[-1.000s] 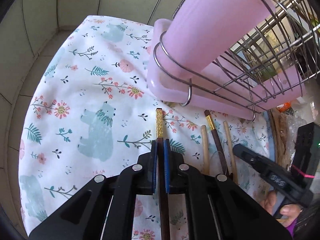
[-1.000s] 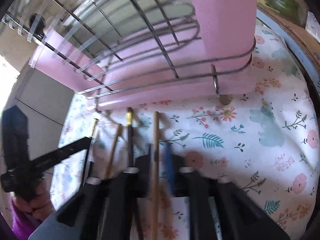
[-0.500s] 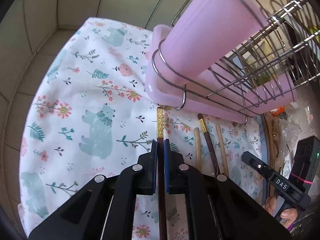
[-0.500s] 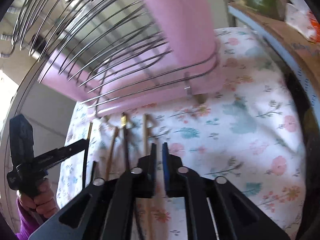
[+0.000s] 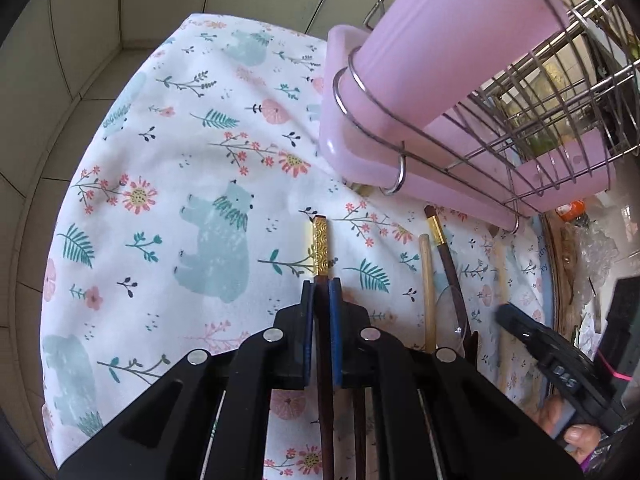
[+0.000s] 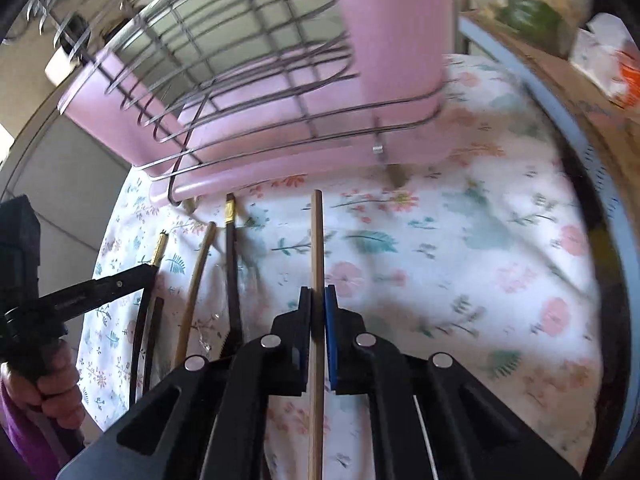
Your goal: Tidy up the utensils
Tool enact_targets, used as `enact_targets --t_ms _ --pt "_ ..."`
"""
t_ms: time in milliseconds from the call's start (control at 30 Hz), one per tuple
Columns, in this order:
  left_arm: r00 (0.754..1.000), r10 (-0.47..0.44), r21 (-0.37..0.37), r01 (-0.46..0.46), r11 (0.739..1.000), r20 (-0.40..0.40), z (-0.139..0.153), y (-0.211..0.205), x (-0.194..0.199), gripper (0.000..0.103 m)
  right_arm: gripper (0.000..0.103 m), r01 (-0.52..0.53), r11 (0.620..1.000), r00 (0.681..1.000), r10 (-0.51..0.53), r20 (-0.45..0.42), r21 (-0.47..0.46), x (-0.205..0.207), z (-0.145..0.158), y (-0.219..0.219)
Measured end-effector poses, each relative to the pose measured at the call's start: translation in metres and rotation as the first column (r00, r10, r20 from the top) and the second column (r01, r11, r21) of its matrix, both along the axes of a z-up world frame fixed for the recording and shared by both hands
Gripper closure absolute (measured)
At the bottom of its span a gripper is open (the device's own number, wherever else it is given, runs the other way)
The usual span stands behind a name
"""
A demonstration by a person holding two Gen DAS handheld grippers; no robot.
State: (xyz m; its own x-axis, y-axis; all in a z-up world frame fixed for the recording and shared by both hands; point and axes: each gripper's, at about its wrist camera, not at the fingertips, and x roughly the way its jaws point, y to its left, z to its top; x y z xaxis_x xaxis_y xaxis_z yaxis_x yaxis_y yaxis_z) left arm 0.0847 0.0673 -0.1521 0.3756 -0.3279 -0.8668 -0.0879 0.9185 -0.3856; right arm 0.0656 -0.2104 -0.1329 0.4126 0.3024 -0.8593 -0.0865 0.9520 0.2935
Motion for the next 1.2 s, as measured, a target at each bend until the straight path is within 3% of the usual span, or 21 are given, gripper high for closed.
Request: enact_targets --t_ms 167,300,633,767,967,1200 --pt "1.0 -0.018 0.057 0.018 0.998 0.012 -0.001 -0.009 0.001 0.094 0.093 0.078 0.996 0.996 -0.076 -0.055 0.035 -0.005 -0.005 -0.024" --pt "0.999 -0.038 0.099 0.036 0.994 0.018 0.0 -0.018 0.002 0.094 0.088 0.087 0.992 0.993 -0.079 -0.091 0.096 -0.007 -0.006 -0.036" --pt "0.999 -0.053 0.117 0.054 0.992 -0.01 0.0 -0.02 0.008 0.094 0.084 0.09 0.985 0.995 -0.084 -0.048 0.148 -0.011 0.015 -0.069" --pt "0.999 -0.051 0.127 0.051 0.991 -0.008 -0.001 -0.023 0.008 0.094 0.084 0.087 0.987 0.996 -0.083 -0.038 0.132 -0.007 0.01 -0.071" --pt "0.998 -0.057 0.134 0.056 0.989 0.006 -0.001 -0.025 0.006 0.094 0.084 0.082 0.992 0.994 -0.088 0.058 0.095 -0.012 0.013 -0.073" --pt "0.998 -0.057 0.143 0.055 0.988 0.012 -0.003 -0.026 0.004 0.094 0.084 0.057 0.993 0.996 -0.064 0.061 0.1 -0.009 0.014 -0.07"
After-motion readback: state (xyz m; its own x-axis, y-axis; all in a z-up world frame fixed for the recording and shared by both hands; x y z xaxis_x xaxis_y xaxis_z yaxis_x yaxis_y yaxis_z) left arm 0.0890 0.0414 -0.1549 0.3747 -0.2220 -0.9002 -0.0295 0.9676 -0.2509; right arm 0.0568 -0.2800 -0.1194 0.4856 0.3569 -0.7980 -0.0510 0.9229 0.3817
